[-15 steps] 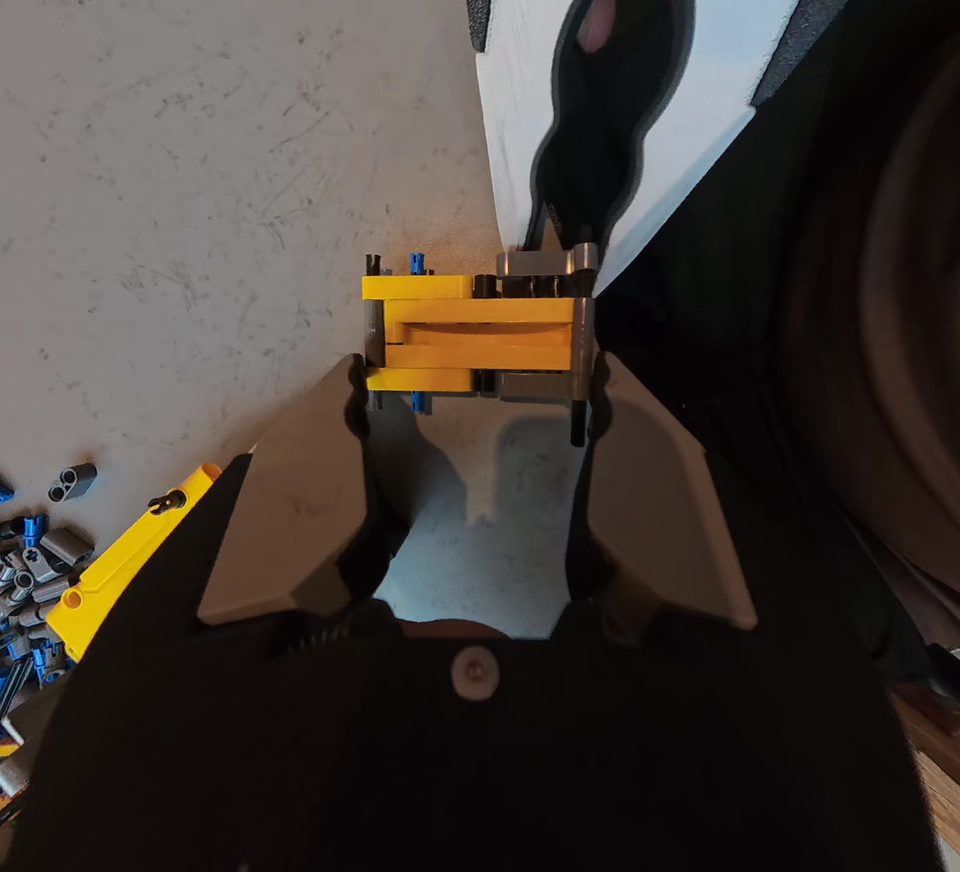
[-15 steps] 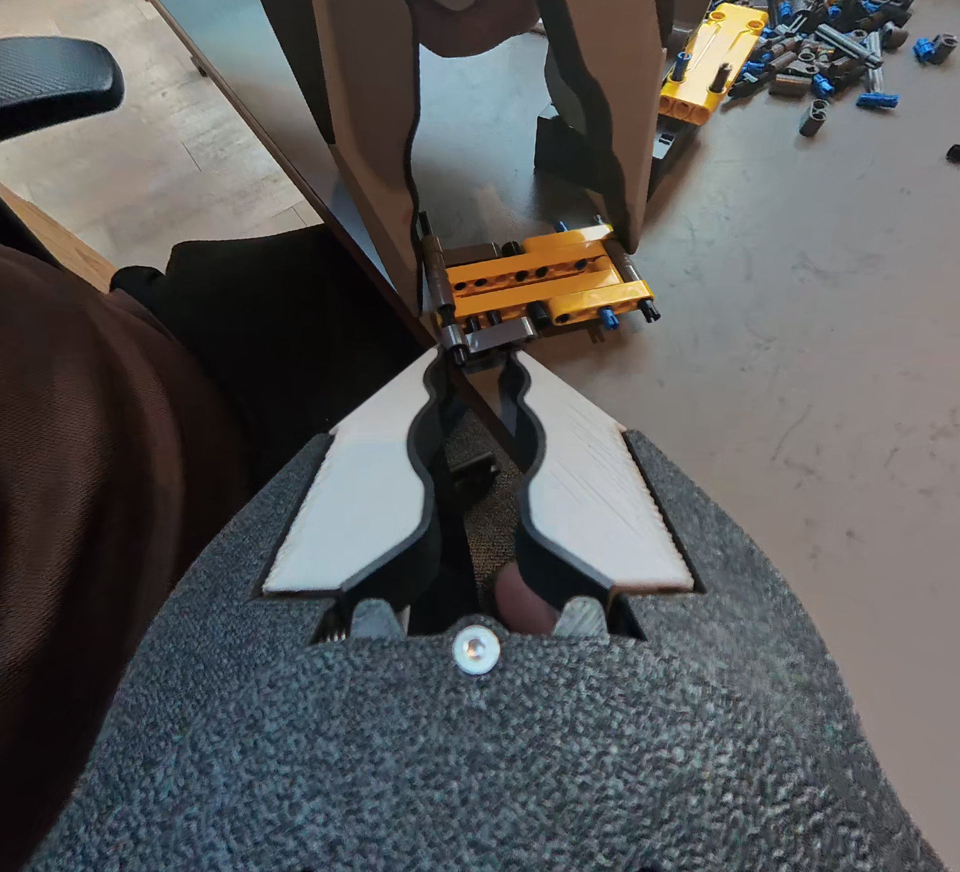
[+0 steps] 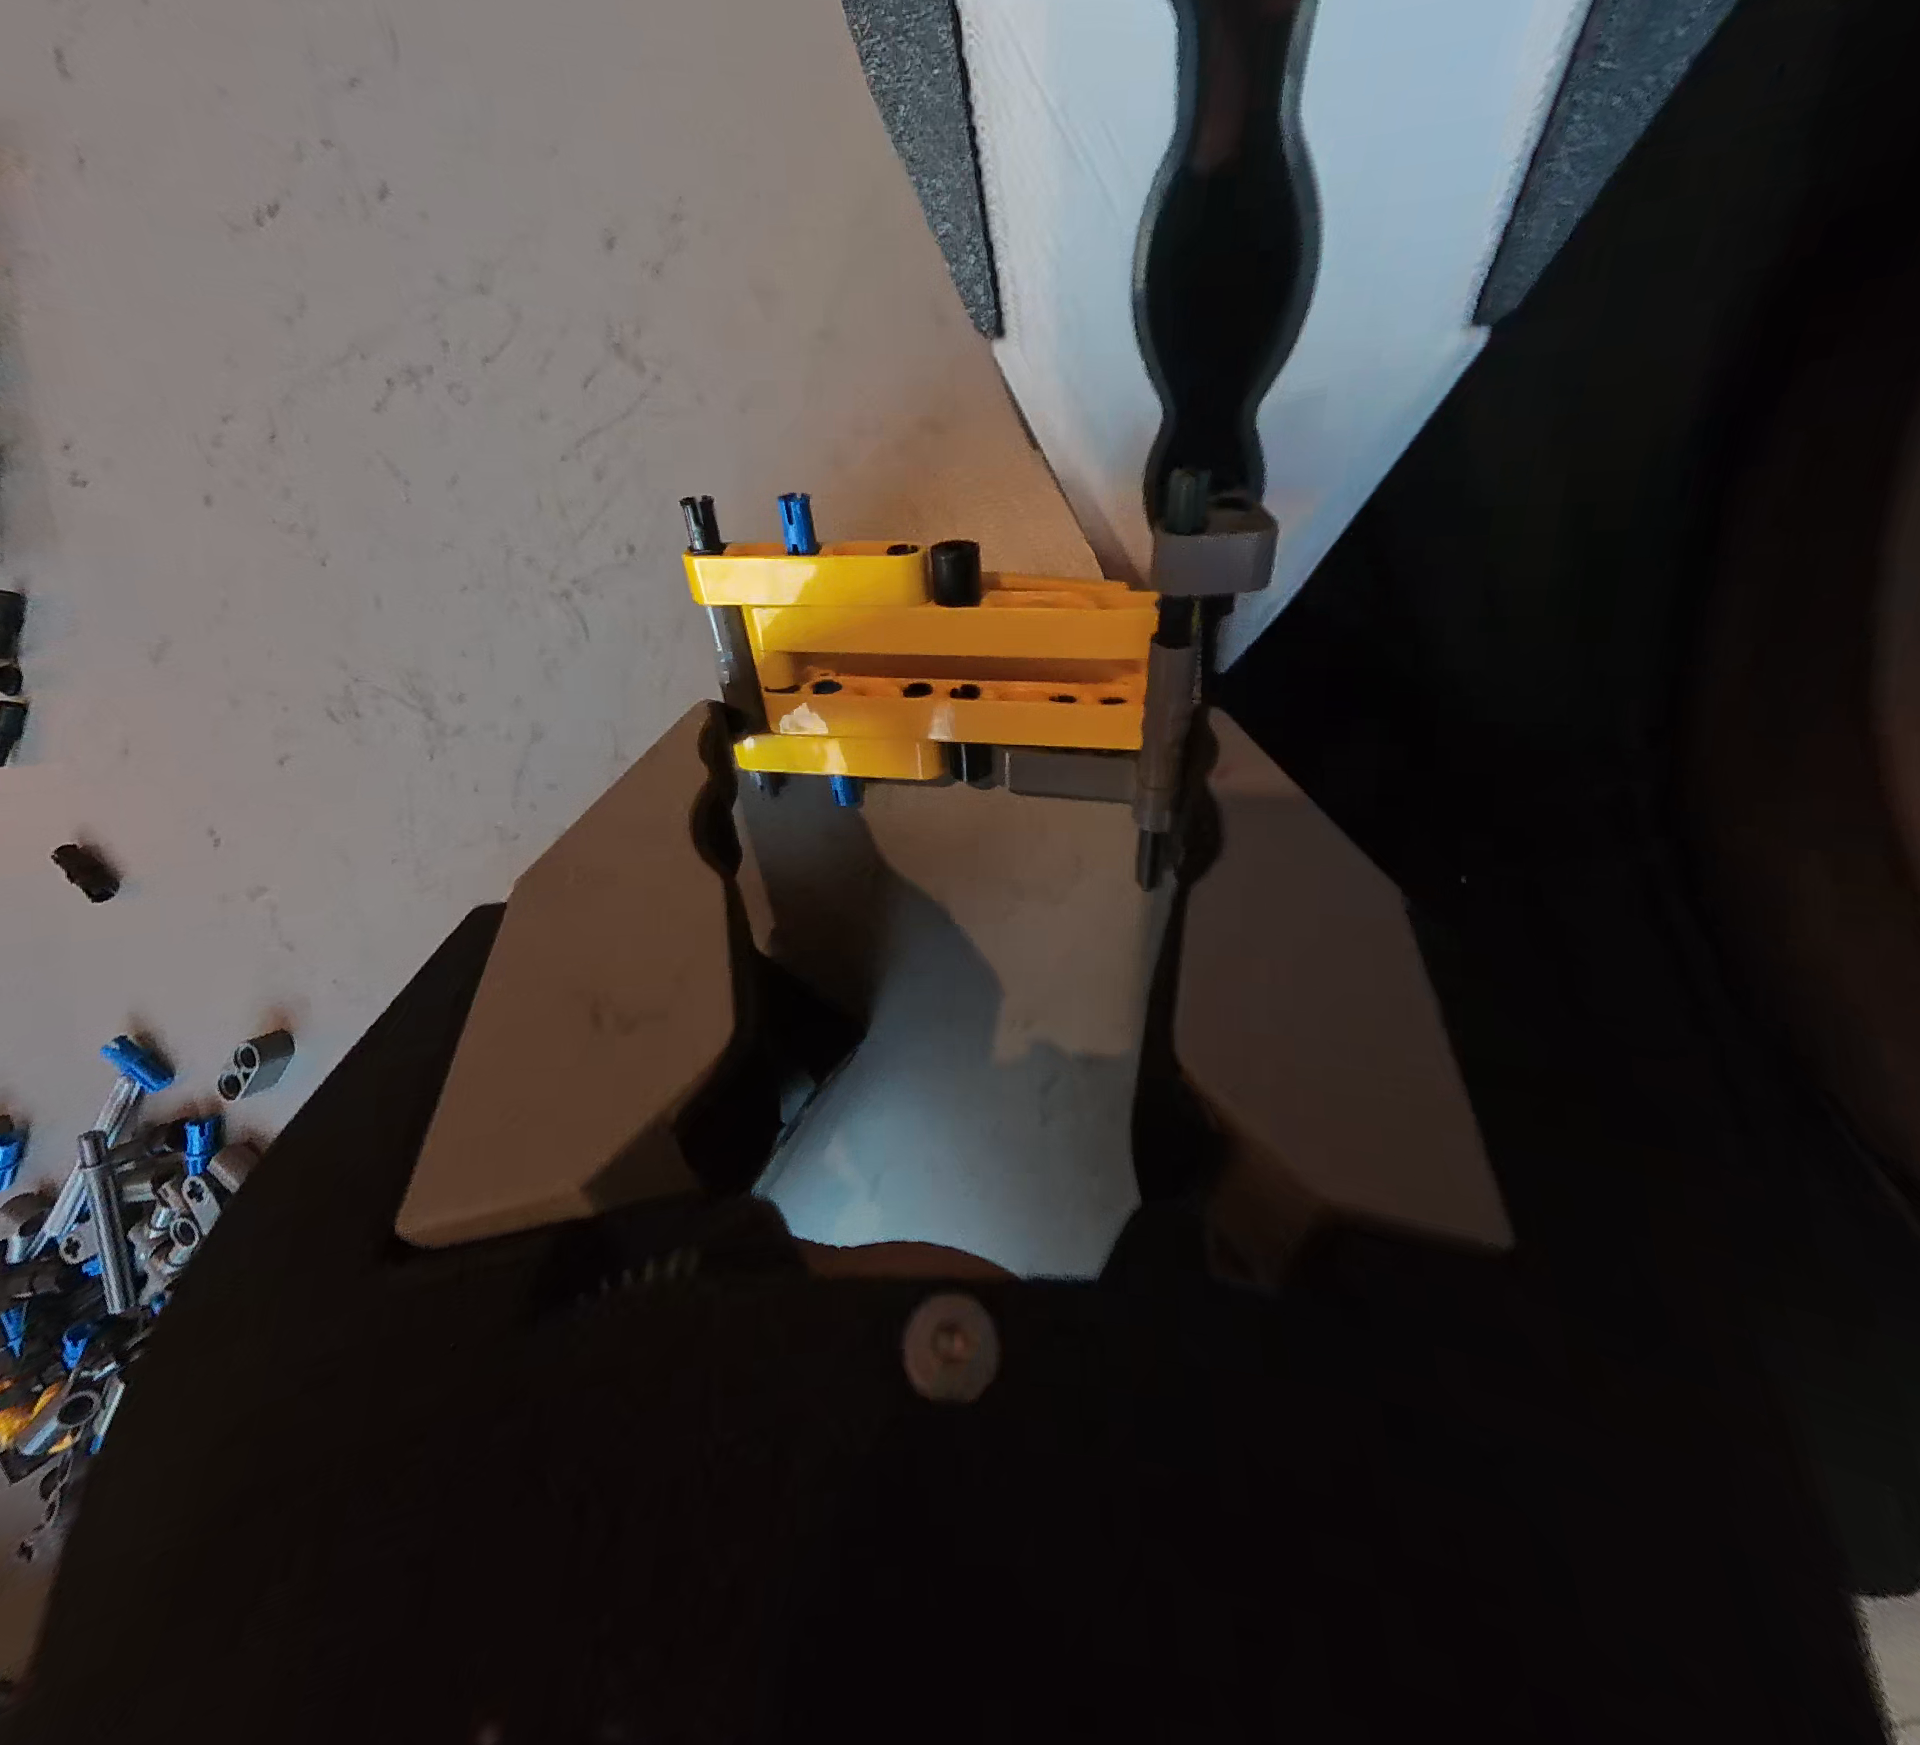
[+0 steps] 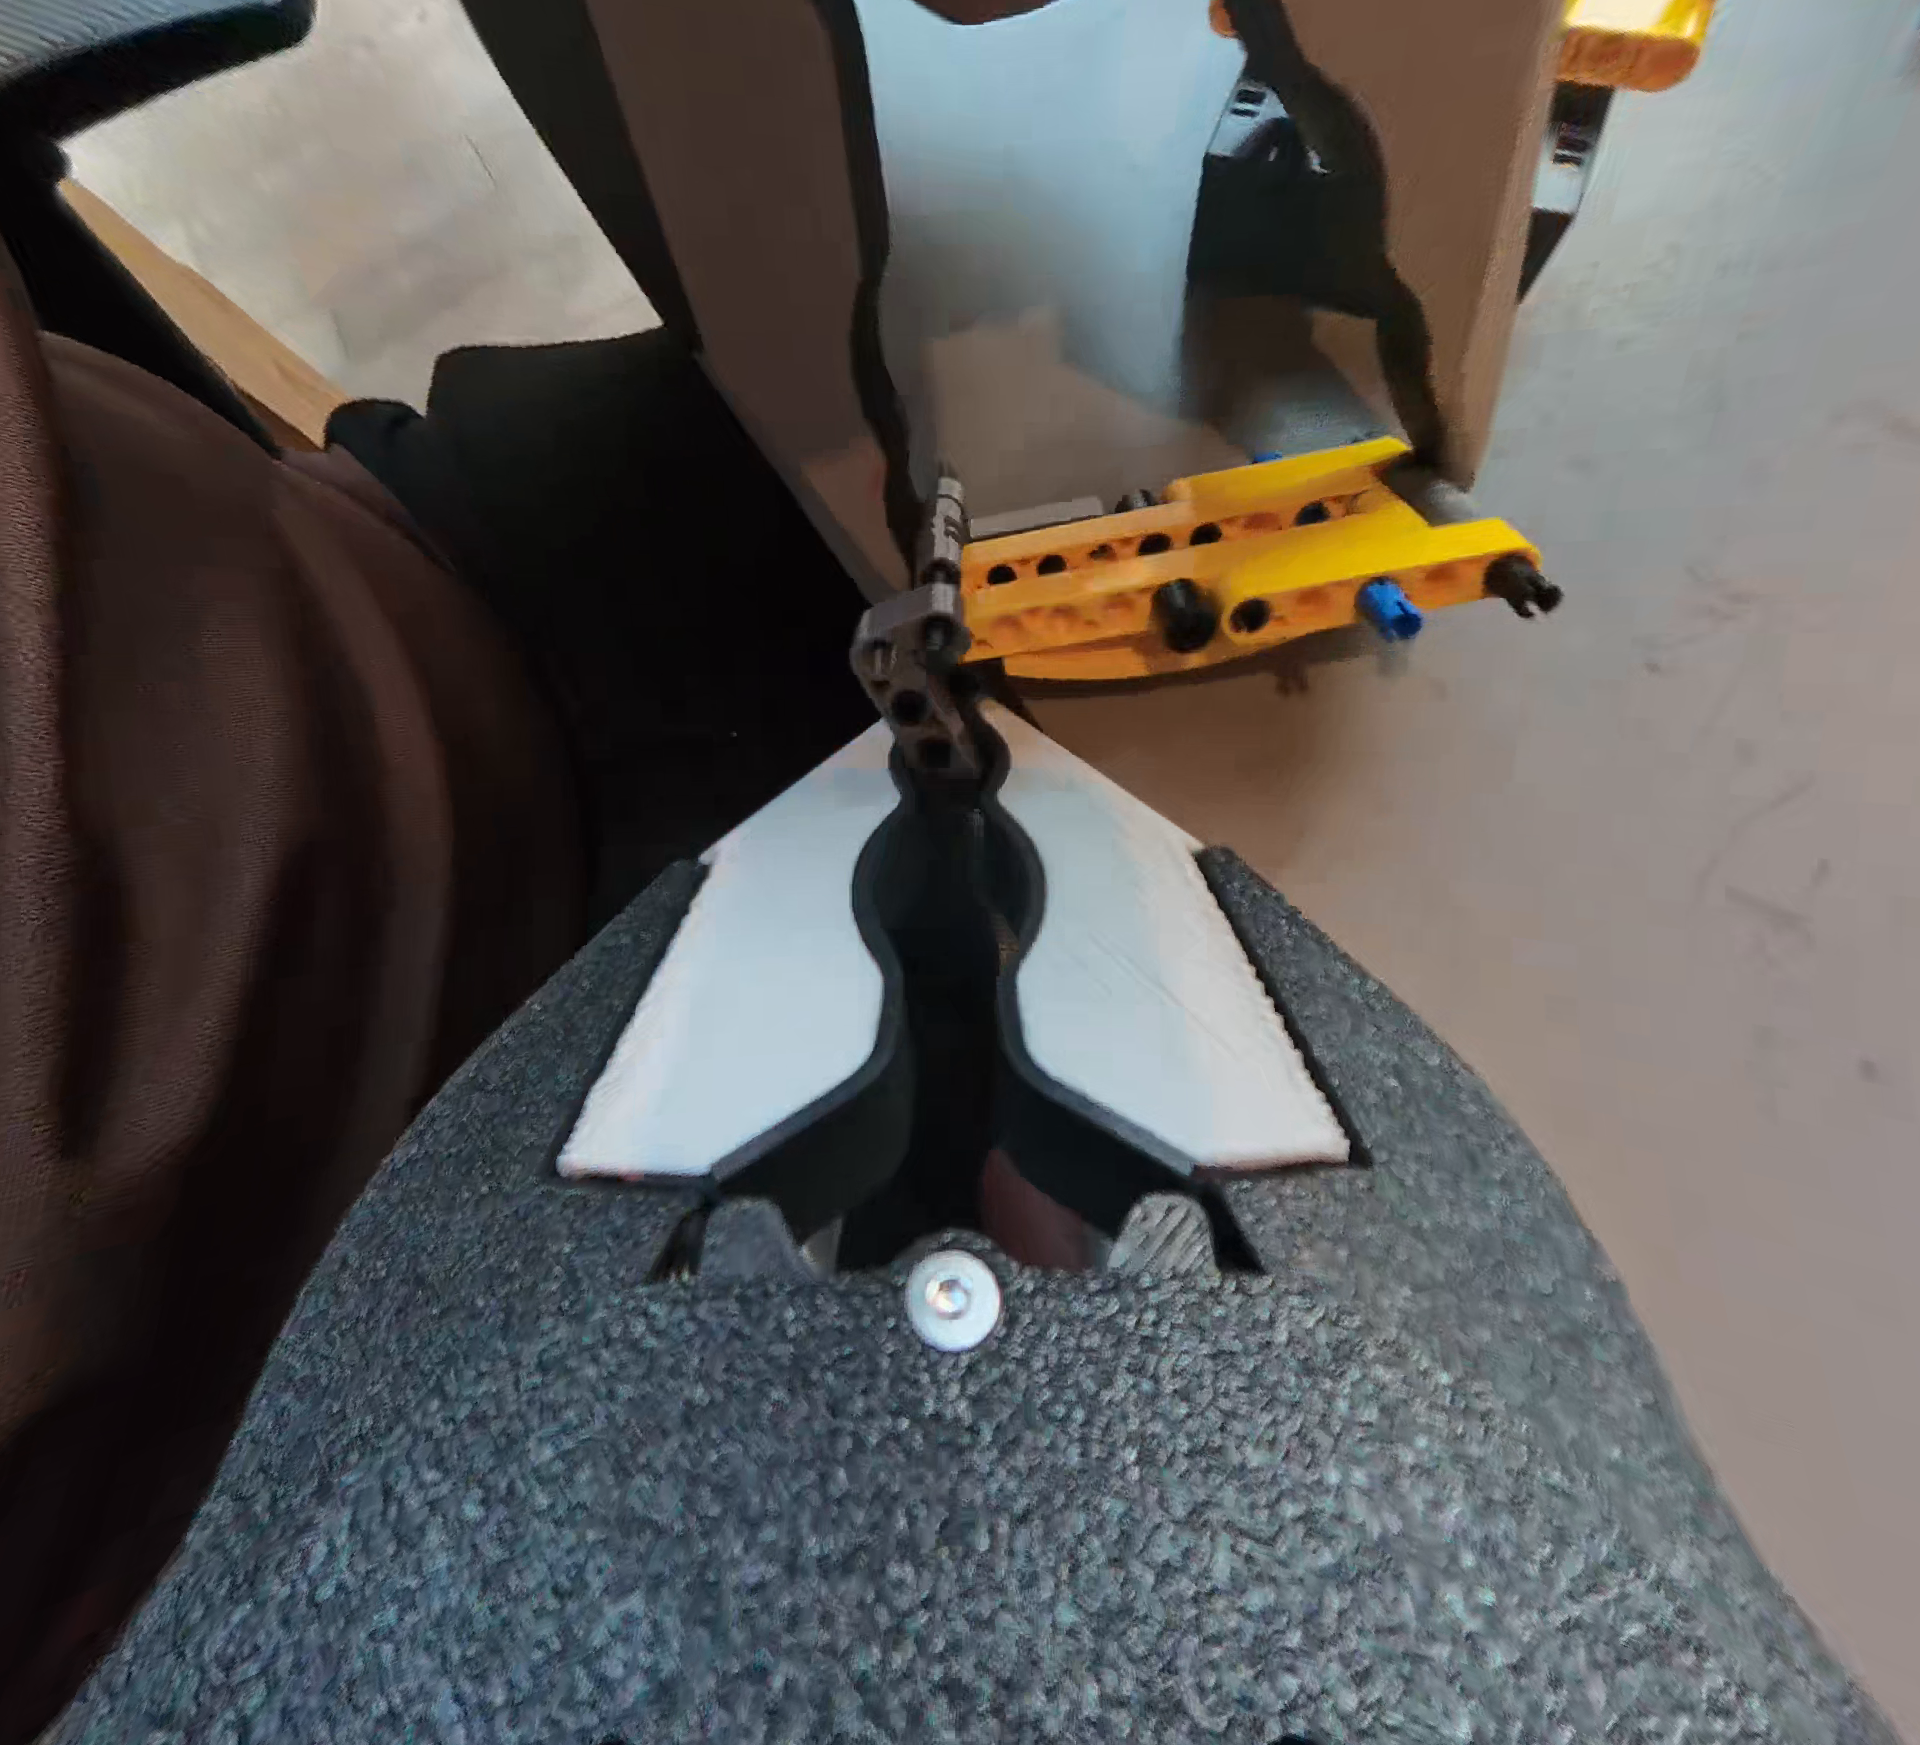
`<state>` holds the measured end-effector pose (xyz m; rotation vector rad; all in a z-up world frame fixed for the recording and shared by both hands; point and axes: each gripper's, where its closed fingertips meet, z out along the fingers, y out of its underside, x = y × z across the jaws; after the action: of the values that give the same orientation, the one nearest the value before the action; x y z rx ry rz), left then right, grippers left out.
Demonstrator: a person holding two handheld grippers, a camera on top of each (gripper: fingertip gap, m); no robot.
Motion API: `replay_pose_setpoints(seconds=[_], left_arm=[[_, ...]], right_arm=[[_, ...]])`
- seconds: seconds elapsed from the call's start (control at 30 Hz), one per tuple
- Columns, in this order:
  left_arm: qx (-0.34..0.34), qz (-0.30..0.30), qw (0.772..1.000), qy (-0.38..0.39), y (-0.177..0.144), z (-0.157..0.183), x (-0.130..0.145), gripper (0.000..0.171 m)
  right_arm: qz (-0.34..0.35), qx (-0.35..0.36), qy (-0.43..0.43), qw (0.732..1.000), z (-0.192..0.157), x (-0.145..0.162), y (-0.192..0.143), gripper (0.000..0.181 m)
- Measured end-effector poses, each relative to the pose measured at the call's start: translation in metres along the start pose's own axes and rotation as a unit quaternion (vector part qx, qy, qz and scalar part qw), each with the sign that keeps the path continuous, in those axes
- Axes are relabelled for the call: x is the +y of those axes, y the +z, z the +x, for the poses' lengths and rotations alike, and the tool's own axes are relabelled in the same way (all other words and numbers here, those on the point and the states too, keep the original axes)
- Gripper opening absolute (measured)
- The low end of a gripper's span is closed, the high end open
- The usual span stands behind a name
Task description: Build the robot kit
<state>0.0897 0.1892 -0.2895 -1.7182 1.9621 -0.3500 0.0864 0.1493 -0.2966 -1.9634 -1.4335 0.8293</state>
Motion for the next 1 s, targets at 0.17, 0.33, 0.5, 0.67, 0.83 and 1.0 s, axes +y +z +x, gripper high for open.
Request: replay_pose_setpoints(seconds=[0.17, 0.33, 0.5, 0.67, 0.83, 1.0], left_arm=[[-0.021, 0.004, 1.0, -0.009, -0.001, 0.0, 0.001, 0.083], [-0.008, -0.004, 1.0, -0.03, -0.003, 0.003, 0.003, 0.083], [0.015, 0.014, 0.998, -0.054, -0.006, 0.004, -0.001, 0.083], [0.028, 0.042, 0.996, -0.076, -0.011, 0.009, -0.008, 0.084], [0.028, 0.042, 0.994, -0.094, -0.014, 0.01, -0.003, 0.083], [0.038, 0.08, 0.985, -0.147, -0.024, 0.005, -0.007, 0.083]], right_arm=[[0.029, 0.005, 0.037, 0.999, 0.004, 0.002, -0.007, 0.006], [0.032, 0.02, 0.06, 0.998, 0.006, -0.001, -0.015, 0.008], [0.017, 0.039, 0.051, 0.998, 0.008, -0.004, -0.017, 0.009], [-0.021, 0.049, 0.038, 0.998, 0.006, -0.004, -0.017, 0.013], [-0.04, 0.071, 0.027, 0.996, 0.009, -0.005, -0.021, 0.02], [-0.025, 0.083, 0.046, 0.995, 0.009, -0.006, -0.034, 0.024]])
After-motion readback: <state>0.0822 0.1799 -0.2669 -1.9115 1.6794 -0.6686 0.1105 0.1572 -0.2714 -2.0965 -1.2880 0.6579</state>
